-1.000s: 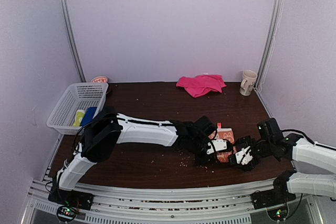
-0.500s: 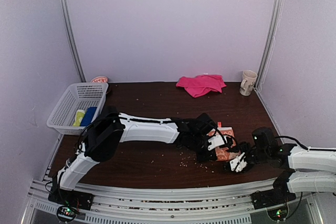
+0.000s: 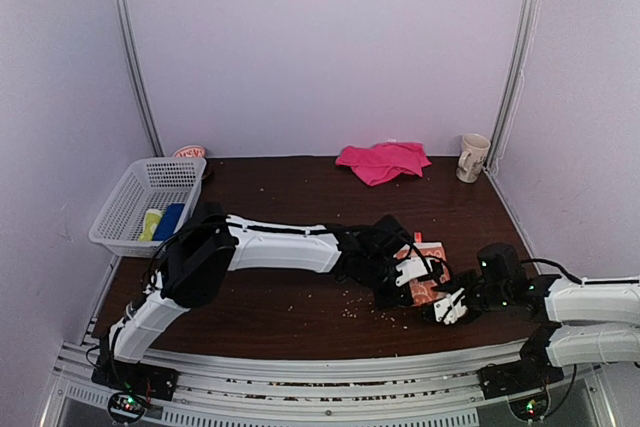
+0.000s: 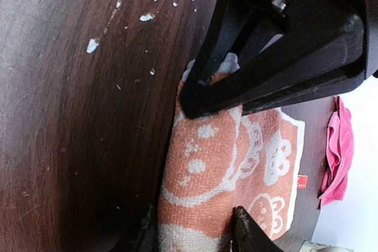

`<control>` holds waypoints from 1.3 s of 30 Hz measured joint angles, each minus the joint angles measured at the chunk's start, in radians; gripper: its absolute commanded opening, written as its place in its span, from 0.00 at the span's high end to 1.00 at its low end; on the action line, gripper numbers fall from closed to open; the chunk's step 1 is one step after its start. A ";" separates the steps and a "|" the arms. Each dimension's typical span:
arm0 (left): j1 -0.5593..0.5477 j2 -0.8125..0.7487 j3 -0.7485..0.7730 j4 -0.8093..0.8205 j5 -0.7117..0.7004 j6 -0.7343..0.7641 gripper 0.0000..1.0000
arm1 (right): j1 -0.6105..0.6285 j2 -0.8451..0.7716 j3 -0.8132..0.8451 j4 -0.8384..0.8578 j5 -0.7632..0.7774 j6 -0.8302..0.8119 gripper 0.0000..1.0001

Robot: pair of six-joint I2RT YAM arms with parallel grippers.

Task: Roll the towels
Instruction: Roll the towel at the center of the board.

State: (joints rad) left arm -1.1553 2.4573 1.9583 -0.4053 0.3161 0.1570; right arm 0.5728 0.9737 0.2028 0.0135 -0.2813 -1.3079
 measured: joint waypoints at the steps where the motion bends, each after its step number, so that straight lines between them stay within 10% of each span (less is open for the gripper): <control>1: 0.000 0.000 0.000 0.000 0.001 -0.001 1.00 | 0.000 0.003 0.000 0.000 0.001 0.000 0.64; 7: 0.001 0.000 0.000 0.001 0.003 -0.010 0.96 | 0.006 0.025 0.000 0.003 0.008 0.008 0.90; 20: 0.010 -0.114 -0.202 0.130 -0.045 -0.034 0.02 | 0.002 0.037 0.021 -0.028 0.005 0.064 1.00; 39: 0.039 -0.372 -0.588 0.546 -0.269 0.206 0.09 | -0.199 0.389 0.420 -0.458 -0.226 0.093 1.00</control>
State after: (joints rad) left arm -1.1168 2.0857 1.3701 0.1410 0.0471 0.3626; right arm 0.3737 1.3632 0.6228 -0.4442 -0.5072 -1.2144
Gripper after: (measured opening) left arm 0.932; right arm 0.052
